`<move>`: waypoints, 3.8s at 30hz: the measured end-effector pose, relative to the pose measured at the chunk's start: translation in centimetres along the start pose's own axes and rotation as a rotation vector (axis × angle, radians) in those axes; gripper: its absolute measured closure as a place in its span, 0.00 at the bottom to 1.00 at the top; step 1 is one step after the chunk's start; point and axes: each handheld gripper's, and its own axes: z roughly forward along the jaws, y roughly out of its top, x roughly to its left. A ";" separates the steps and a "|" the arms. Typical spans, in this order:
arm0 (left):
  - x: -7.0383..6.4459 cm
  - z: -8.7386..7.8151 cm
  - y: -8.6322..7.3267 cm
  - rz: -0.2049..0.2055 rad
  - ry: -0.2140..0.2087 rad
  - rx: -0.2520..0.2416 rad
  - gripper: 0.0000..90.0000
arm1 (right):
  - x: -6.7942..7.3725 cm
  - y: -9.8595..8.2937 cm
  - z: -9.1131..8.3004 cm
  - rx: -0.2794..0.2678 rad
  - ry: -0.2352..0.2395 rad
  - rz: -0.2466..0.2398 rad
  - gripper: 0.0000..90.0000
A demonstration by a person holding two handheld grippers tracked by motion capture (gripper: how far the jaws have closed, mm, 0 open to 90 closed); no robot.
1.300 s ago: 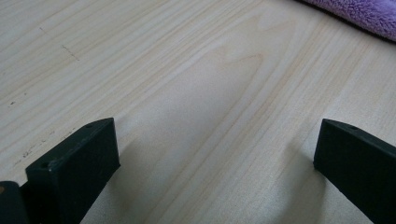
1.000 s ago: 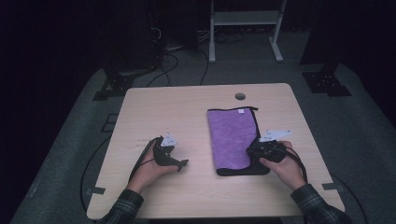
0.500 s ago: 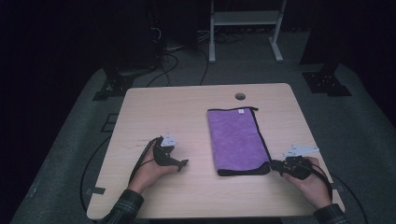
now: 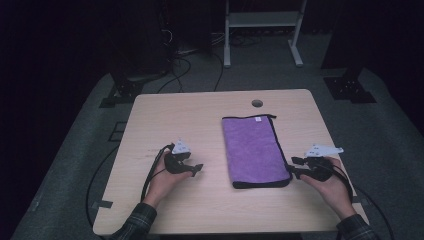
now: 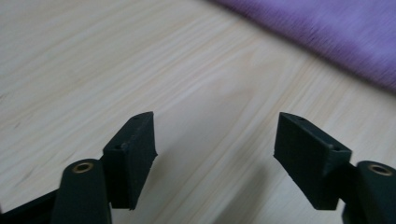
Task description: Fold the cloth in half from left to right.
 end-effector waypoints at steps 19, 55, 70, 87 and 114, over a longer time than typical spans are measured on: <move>-6.2 7.4 5.4 0.098 -0.097 0.002 0.56 | -0.5 0.8 4.7 0.108 0.019 -0.045 0.58; -2.6 0.7 4.5 0.020 -0.084 0.006 0.61 | 3.1 2.8 4.6 0.092 0.178 -0.106 0.62; 3.5 5.1 8.3 0.004 0.018 0.022 0.53 | -3.2 8.0 9.1 0.066 0.058 -0.042 0.53; 5.9 10.7 9.6 -0.024 0.040 0.069 0.50 | -6.0 8.4 14.0 0.104 0.043 0.041 0.50; 5.0 7.0 12.3 -0.036 -0.065 -0.032 0.95 | -5.2 10.0 11.7 0.001 0.073 0.035 0.87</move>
